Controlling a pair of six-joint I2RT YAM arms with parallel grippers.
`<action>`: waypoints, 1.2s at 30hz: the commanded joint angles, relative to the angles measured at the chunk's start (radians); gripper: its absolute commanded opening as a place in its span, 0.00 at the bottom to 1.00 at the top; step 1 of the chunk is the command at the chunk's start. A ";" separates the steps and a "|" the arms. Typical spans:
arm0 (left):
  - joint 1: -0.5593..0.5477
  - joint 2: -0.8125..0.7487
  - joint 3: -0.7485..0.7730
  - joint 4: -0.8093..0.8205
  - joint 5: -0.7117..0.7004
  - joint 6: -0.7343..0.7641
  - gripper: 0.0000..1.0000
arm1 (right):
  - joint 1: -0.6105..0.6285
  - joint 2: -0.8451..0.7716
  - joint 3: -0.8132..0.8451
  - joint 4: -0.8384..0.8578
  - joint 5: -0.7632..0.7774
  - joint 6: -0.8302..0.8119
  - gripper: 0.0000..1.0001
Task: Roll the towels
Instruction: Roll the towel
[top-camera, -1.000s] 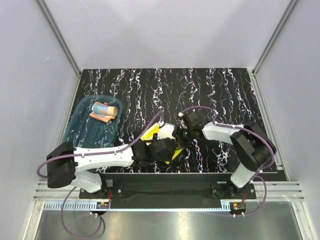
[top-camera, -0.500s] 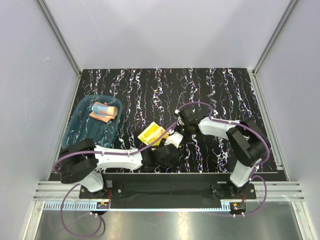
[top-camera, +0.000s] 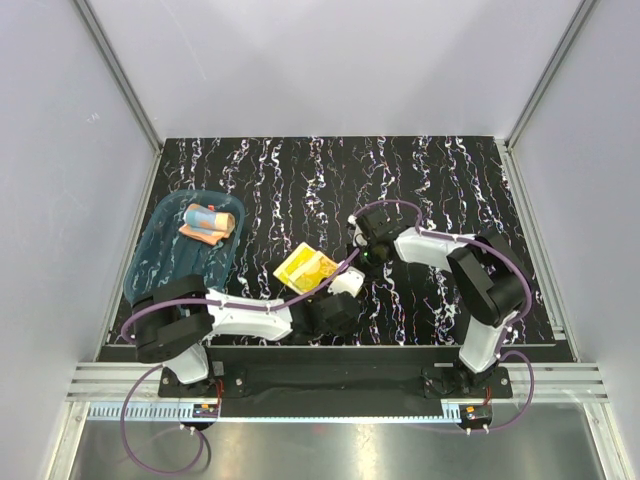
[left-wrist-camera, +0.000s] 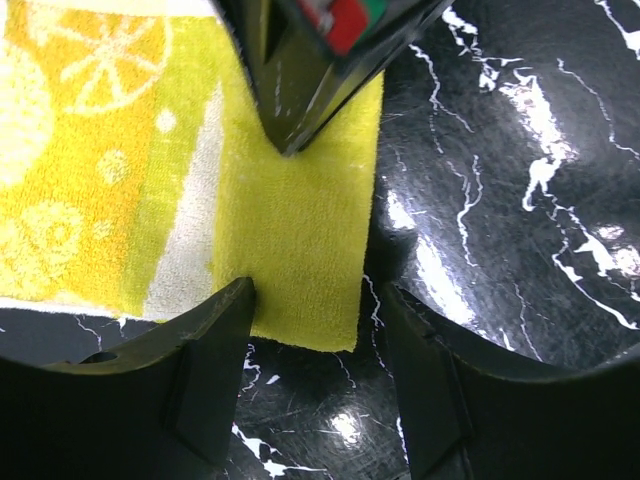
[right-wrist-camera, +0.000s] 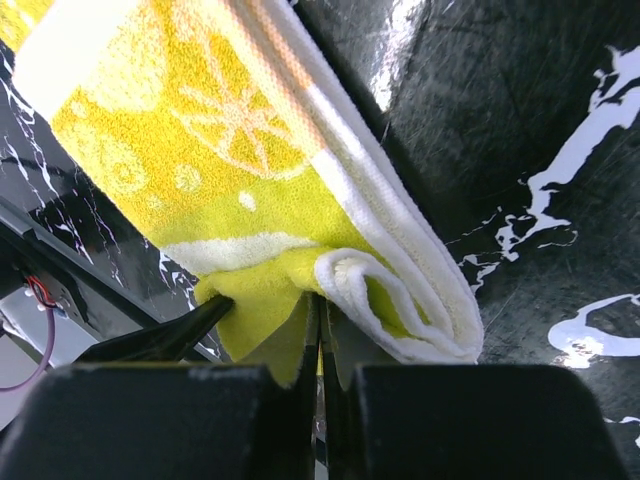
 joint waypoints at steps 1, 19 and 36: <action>0.002 0.014 -0.035 0.013 -0.031 -0.025 0.59 | -0.027 0.035 0.037 -0.029 0.047 -0.045 0.03; -0.044 0.186 0.059 -0.131 -0.045 -0.132 0.49 | -0.043 0.147 0.161 -0.096 -0.001 -0.100 0.04; -0.044 0.200 0.157 -0.248 -0.054 -0.073 0.00 | -0.093 0.095 0.123 -0.124 -0.024 -0.127 0.06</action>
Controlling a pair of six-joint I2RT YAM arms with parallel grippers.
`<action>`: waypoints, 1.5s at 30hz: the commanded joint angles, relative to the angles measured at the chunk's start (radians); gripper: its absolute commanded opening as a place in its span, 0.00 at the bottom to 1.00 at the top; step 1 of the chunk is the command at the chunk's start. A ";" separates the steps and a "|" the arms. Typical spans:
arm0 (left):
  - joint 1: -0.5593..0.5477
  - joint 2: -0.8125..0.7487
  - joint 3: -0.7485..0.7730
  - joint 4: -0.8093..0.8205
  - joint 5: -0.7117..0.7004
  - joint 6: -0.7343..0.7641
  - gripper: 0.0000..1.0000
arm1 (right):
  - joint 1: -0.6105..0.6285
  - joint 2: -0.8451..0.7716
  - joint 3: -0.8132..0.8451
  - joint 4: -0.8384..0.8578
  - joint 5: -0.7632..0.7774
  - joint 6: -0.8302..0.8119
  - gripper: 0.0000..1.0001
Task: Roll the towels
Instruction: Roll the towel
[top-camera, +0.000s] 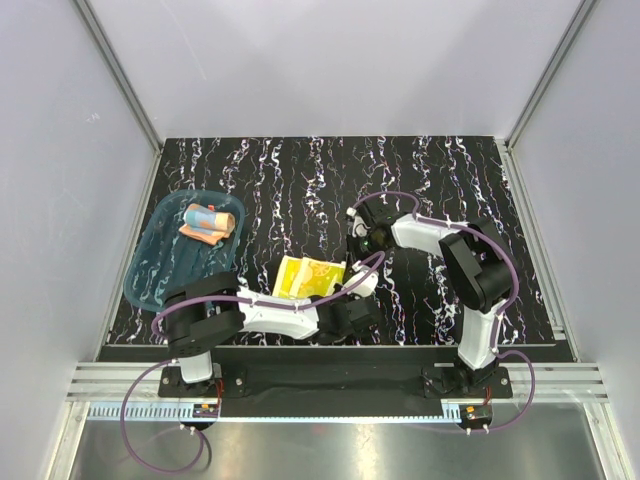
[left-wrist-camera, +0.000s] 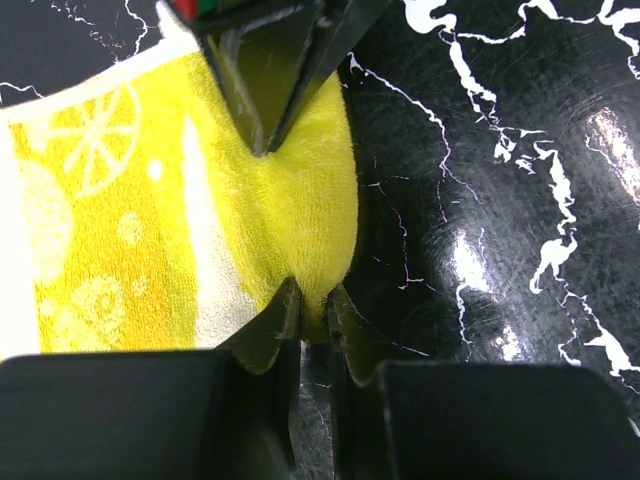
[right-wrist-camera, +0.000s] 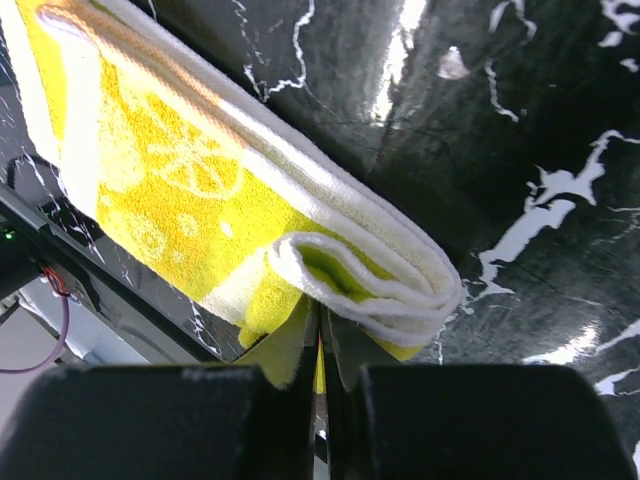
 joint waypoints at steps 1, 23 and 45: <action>0.000 0.017 -0.027 -0.105 0.126 0.001 0.00 | -0.038 -0.018 -0.020 -0.026 0.046 -0.037 0.08; 0.038 -0.316 -0.280 0.212 0.430 -0.048 0.00 | -0.117 -0.057 -0.022 -0.056 0.052 -0.042 0.37; 0.325 -0.724 -0.745 0.680 0.674 -0.605 0.00 | -0.162 -0.190 -0.055 -0.119 0.136 0.002 0.39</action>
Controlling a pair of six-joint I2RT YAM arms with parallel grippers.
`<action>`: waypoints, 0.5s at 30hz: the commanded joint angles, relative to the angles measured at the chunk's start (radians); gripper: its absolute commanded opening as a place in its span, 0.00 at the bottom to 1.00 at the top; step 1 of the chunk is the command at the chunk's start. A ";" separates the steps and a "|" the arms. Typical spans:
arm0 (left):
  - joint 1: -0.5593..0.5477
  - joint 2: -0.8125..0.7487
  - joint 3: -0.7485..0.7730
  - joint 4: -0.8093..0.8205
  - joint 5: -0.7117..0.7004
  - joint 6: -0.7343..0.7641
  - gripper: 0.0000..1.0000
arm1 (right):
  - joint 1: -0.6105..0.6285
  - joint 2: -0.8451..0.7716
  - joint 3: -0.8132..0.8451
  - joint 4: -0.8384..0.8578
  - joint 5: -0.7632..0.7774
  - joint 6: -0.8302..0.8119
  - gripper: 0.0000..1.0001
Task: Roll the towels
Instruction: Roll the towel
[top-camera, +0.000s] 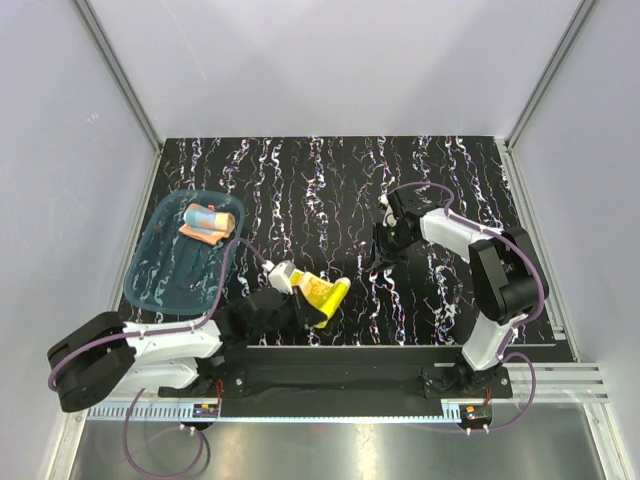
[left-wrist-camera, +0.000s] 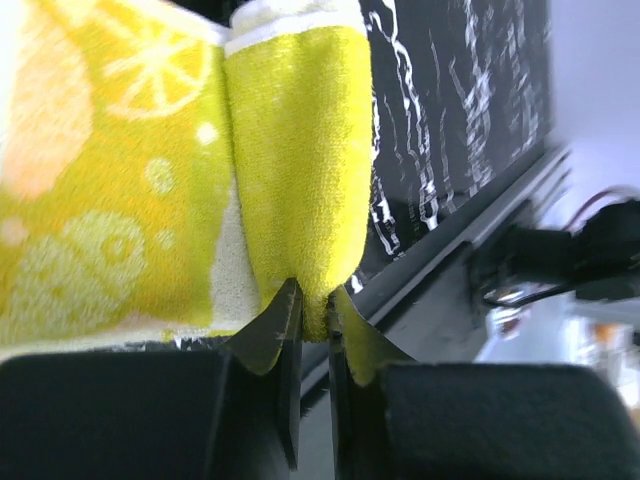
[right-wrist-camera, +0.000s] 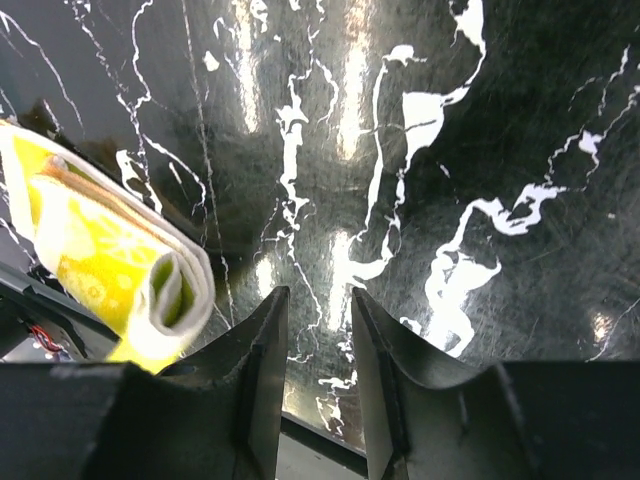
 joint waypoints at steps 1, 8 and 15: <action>0.040 -0.065 -0.077 0.110 0.015 -0.204 0.00 | -0.006 -0.054 -0.013 -0.012 -0.005 0.014 0.39; 0.072 -0.143 -0.152 0.052 0.004 -0.416 0.00 | -0.005 -0.103 -0.056 0.014 -0.086 0.040 0.41; 0.090 -0.172 -0.152 -0.137 -0.060 -0.500 0.00 | 0.034 -0.182 -0.191 0.224 -0.333 0.095 0.56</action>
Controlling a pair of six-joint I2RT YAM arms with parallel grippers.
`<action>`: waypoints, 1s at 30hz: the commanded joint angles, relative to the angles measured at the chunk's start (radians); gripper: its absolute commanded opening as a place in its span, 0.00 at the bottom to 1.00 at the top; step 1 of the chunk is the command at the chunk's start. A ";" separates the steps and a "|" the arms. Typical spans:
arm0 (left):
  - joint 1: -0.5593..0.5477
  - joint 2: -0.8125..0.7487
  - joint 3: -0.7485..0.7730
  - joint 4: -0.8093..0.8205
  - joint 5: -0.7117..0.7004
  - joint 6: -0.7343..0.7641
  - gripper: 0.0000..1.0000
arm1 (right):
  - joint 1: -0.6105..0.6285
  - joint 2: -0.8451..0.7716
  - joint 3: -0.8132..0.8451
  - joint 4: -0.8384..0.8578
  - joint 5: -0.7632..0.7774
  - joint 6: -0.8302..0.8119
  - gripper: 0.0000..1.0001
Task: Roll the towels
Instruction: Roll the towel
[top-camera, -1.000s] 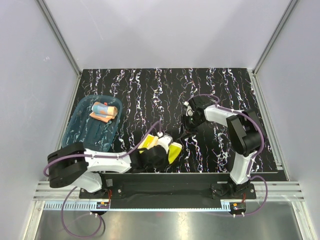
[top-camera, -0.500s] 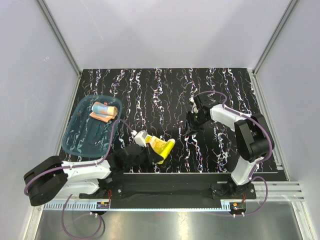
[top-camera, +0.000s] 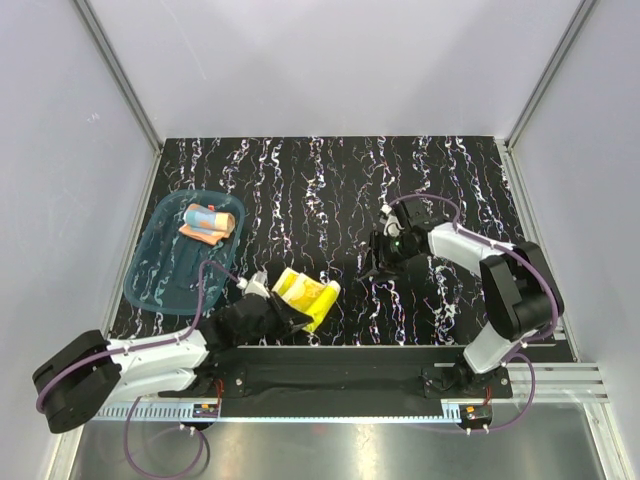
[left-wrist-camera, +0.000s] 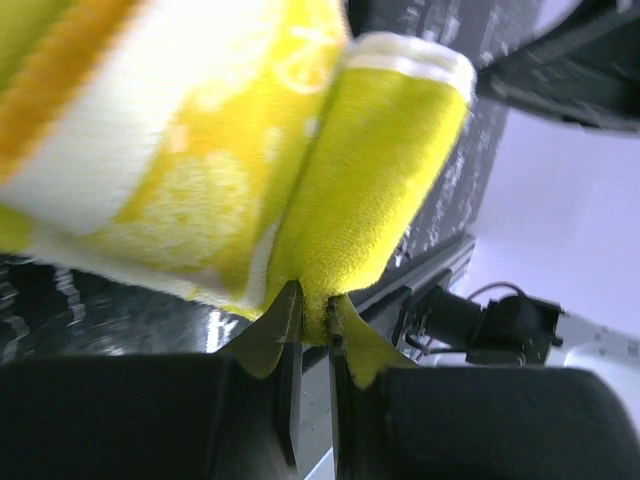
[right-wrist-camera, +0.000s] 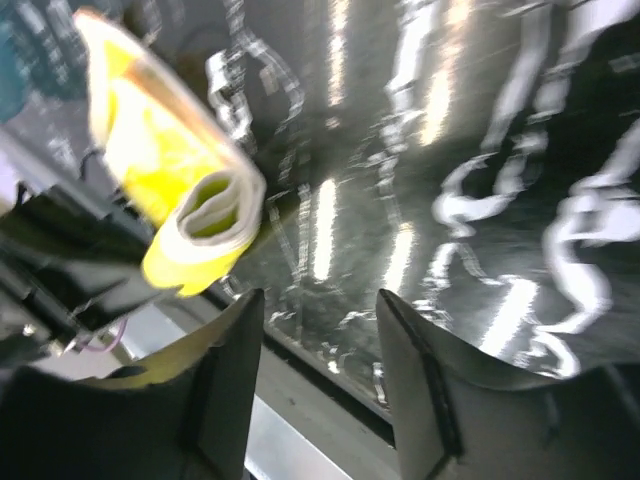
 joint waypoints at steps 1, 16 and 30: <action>0.016 -0.014 -0.017 -0.068 -0.053 -0.088 0.00 | 0.063 -0.073 -0.061 0.171 -0.169 0.050 0.57; 0.142 0.103 0.001 -0.083 0.010 0.001 0.00 | 0.301 0.064 -0.115 0.476 -0.145 0.178 0.66; 0.186 0.164 0.032 -0.096 0.077 0.073 0.00 | 0.314 0.252 -0.072 0.663 -0.073 0.242 0.67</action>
